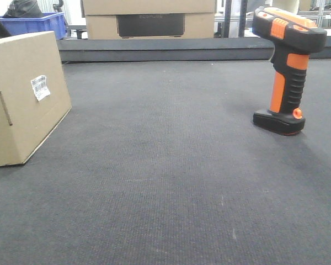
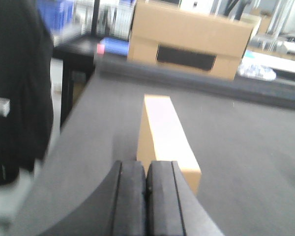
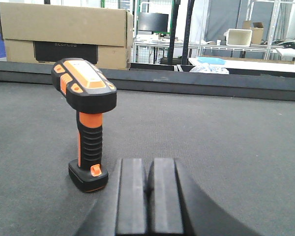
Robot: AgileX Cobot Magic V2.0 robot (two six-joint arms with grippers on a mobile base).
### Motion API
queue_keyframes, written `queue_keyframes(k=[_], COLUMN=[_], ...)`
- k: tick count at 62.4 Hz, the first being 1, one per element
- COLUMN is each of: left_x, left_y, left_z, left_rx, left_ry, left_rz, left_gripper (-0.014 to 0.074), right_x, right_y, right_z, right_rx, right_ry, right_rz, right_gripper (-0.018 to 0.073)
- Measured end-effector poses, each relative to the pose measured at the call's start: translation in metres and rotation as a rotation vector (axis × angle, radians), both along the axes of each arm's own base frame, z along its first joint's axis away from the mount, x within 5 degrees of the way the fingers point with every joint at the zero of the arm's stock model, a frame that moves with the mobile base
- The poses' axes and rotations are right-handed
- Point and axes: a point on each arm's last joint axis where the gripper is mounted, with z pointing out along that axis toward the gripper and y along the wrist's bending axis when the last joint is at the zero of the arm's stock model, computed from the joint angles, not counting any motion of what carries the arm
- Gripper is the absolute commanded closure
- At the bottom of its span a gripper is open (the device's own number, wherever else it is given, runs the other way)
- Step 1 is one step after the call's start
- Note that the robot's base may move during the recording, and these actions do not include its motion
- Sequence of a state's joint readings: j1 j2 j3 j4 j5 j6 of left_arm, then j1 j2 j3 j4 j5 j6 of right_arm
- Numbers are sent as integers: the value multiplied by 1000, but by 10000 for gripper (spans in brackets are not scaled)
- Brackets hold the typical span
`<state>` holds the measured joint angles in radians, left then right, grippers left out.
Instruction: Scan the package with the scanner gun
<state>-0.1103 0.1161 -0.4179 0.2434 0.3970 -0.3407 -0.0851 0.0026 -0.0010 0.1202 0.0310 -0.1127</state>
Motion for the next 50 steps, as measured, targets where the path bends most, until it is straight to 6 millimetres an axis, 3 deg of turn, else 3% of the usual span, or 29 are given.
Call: queue_keyframes(k=[17,26,50], left_x=[10,16,18], left_y=[0,2,-2], left_z=[-66,-90,-98], left_rx=[25,16,64], left_ry=[-66,-68,-67], left_rz=[96,127,50], left_gripper=[697,697,697], right_x=[0,0,0], right_y=[0,0,0], right_z=[0,0,0], right_rx=[0,0,0], right_ry=[0,-1,-2], right_rz=[0,0,0], right_gripper=[724,724,724])
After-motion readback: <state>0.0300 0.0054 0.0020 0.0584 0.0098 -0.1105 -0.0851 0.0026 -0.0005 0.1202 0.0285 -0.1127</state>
